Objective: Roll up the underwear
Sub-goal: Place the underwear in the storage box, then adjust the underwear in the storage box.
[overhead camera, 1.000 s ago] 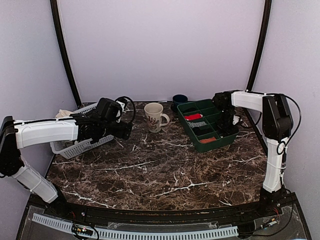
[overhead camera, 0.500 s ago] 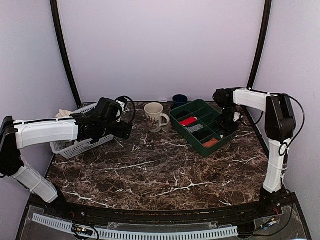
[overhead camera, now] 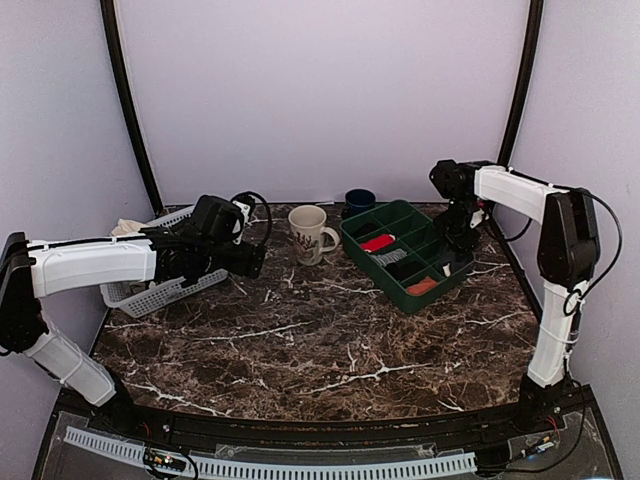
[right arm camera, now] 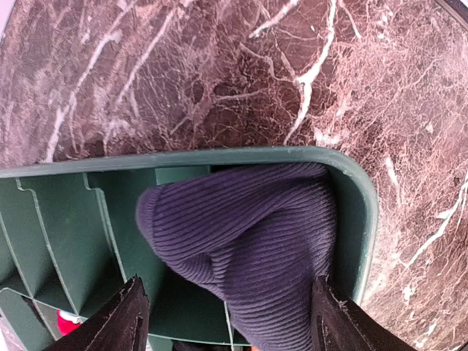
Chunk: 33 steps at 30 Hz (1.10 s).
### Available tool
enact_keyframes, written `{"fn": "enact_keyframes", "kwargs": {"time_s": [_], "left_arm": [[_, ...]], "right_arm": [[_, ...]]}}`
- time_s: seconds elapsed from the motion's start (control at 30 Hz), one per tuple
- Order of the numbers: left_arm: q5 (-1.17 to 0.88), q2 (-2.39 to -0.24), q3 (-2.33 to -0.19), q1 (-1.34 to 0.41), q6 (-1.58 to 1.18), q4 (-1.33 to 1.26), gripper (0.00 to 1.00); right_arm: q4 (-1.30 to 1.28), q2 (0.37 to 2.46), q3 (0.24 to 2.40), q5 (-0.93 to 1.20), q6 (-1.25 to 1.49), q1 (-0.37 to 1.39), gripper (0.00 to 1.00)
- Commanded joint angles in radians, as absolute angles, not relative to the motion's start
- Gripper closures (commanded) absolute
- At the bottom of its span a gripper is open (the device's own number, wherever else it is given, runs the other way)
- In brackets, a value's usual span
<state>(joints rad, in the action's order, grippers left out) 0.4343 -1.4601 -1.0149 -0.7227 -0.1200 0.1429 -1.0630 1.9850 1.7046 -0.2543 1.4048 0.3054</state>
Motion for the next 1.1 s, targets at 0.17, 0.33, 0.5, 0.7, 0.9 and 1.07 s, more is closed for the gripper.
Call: {"fn": "enact_keyframes", "kwargs": {"time_s": [0.17,0.33,0.5,0.7,0.9,1.07], "left_arm": [[0.429,-1.411,-0.991,-0.724,-0.127,0.114,0.01],[0.430,-1.399,-0.976,-0.724,-0.123,0.109,0.01],[0.434,-1.391,-0.968,-0.723,-0.117,0.104,0.01],[0.430,-1.396,-0.969,-0.723,-0.114,0.098,0.01],[0.411,-1.405,-0.973,-0.723,-0.111,0.091,0.01],[0.423,-1.408,-0.982,-0.723,-0.101,0.092,0.01]], "right_arm": [[-1.050,1.950,1.723,-0.245,1.426,0.303,0.28],[-1.033,1.934,1.714,-0.226,1.424,0.305,0.33],[-1.071,1.890,1.690,-0.205,1.424,0.308,0.30],[-1.068,1.823,1.597,-0.203,1.420,0.307,0.27],[-0.985,1.846,1.667,-0.240,1.338,0.306,0.27],[-0.977,1.908,1.721,-0.238,1.309,0.298,0.27]]}}
